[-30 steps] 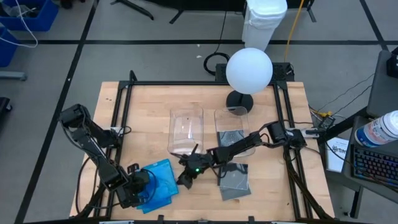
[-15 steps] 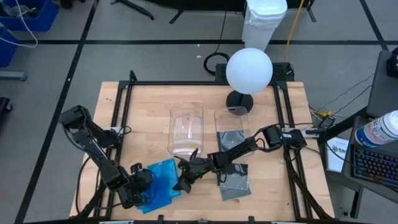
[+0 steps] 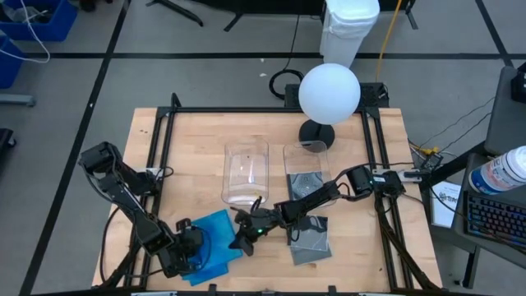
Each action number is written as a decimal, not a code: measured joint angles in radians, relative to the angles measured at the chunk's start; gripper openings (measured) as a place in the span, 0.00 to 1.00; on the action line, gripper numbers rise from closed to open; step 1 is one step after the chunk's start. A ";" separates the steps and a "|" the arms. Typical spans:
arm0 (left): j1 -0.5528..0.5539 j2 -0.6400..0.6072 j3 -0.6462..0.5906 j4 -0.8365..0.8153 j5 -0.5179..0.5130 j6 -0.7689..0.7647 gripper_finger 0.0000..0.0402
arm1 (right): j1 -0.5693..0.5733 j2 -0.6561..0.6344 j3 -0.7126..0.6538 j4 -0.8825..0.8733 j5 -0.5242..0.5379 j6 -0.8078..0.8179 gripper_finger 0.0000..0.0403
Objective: Pick & place jewel cases by type
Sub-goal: Put the blue cd case into the left transparent bin
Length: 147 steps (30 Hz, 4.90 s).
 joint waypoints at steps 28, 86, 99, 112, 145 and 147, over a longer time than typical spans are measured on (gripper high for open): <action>-0.138 -0.207 -0.002 0.108 -0.453 0.247 0.06 | 0.106 -0.421 -0.001 -0.445 0.416 -0.945 0.07; -0.176 -0.203 -0.002 0.084 -0.466 0.522 0.06 | -0.353 -0.425 0.000 -0.984 0.043 0.173 0.08; -0.201 -0.203 -0.017 0.074 -0.450 0.500 0.06 | -0.364 -0.428 -0.118 -0.828 -0.024 0.225 0.12; -0.200 -0.203 -0.018 0.074 -0.449 0.498 0.06 | -0.362 -0.425 -0.136 -0.740 -0.032 0.171 0.14; -0.196 -0.204 -0.019 0.074 -0.449 0.498 0.06 | -0.335 -0.546 -0.135 -0.834 0.120 -0.067 0.56; -0.190 -0.204 -0.019 0.074 -0.449 0.498 0.06 | -0.334 -0.552 -0.135 -0.851 0.127 -0.067 0.56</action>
